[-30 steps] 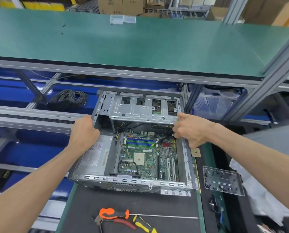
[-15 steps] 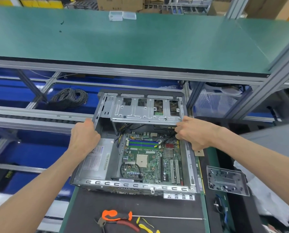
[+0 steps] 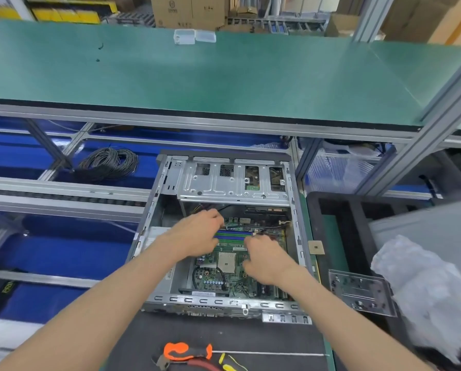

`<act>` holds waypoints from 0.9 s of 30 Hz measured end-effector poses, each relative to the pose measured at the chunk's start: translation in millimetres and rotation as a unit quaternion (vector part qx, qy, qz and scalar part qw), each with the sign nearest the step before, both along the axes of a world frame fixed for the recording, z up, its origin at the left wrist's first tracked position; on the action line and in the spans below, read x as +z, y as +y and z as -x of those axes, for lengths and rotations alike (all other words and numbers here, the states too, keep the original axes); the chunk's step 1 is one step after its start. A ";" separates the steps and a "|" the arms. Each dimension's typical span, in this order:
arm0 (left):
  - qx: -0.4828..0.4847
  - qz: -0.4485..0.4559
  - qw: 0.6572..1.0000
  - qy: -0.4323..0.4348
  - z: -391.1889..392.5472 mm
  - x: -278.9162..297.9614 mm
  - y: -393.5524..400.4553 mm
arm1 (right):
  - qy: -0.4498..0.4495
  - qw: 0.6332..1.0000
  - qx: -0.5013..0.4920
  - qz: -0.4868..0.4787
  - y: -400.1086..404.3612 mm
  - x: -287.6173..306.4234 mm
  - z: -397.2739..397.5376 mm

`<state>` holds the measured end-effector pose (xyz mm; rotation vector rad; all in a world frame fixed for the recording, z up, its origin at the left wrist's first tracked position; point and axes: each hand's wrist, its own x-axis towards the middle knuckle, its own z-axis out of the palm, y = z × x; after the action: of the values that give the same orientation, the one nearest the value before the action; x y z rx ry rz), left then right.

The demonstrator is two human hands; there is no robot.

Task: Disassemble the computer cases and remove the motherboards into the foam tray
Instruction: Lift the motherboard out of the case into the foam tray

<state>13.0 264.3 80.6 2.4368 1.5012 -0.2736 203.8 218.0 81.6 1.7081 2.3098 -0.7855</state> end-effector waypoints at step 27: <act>0.156 0.339 0.926 -0.057 -64.8 -50.6 90.8 | -0.014 0.977 0.126 0.169 -3.5 -34.7 7.0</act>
<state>77.7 355.1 30.0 1.6250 1.4101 -0.4795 196.9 214.5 46.9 1.2469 2.1632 -1.0211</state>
